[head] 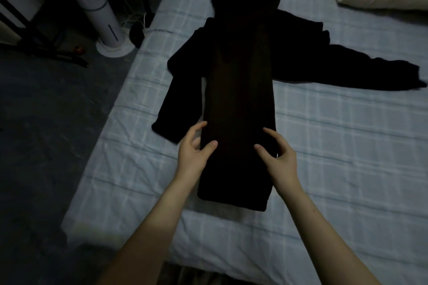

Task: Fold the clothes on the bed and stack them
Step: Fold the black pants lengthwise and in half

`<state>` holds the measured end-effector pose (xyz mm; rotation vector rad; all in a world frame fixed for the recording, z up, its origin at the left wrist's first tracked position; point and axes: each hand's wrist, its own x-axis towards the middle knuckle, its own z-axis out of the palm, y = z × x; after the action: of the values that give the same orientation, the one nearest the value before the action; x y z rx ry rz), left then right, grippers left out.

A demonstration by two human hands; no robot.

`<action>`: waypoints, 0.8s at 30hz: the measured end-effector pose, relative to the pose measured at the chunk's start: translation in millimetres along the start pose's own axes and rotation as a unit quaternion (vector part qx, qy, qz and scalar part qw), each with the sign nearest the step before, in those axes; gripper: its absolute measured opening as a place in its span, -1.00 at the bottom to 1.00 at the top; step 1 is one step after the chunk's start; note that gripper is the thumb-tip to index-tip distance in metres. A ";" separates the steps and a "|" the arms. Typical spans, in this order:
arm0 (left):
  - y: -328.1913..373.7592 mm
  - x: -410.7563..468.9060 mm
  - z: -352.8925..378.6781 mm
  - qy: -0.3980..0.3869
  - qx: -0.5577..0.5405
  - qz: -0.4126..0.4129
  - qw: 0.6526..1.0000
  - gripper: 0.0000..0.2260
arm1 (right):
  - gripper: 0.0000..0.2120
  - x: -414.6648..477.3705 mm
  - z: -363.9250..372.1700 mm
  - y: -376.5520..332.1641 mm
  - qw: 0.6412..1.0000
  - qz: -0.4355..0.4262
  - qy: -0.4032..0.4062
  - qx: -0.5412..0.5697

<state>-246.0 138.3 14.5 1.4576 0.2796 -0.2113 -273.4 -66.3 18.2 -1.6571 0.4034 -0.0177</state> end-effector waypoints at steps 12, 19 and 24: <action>-35.9 -175.5 62.1 0.067 -0.025 -0.040 0.997 -0.59 | -0.60 -122.5 -103.8 18.1 0.999 0.014 -0.050 -0.003; -91.7 -264.4 79.2 0.091 -0.013 -0.066 0.994 -0.61 | -0.59 -201.9 -146.6 65.2 0.996 0.041 -0.066 -0.031; -144.3 -298.9 86.0 0.093 0.020 -0.092 0.991 -0.61 | -0.60 -235.4 -165.9 113.6 0.992 0.076 -0.072 -0.067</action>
<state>-569.3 29.5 -20.5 1.4932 0.5652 -0.2318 -563.0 -169.9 -16.7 -1.7436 0.4275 0.2472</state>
